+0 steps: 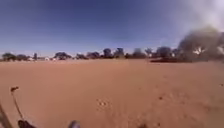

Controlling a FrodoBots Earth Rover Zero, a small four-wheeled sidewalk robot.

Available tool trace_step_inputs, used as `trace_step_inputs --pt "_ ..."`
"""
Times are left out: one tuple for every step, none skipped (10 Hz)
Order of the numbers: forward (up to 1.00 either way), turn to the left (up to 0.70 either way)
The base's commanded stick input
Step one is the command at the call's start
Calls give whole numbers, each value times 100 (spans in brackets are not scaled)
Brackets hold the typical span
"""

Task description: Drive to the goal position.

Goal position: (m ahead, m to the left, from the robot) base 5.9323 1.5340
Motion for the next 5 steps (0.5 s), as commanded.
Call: trace_step_inputs --pt "70 27" --pt "70 27" --pt "70 27" --pt "70 27" --pt "70 27"
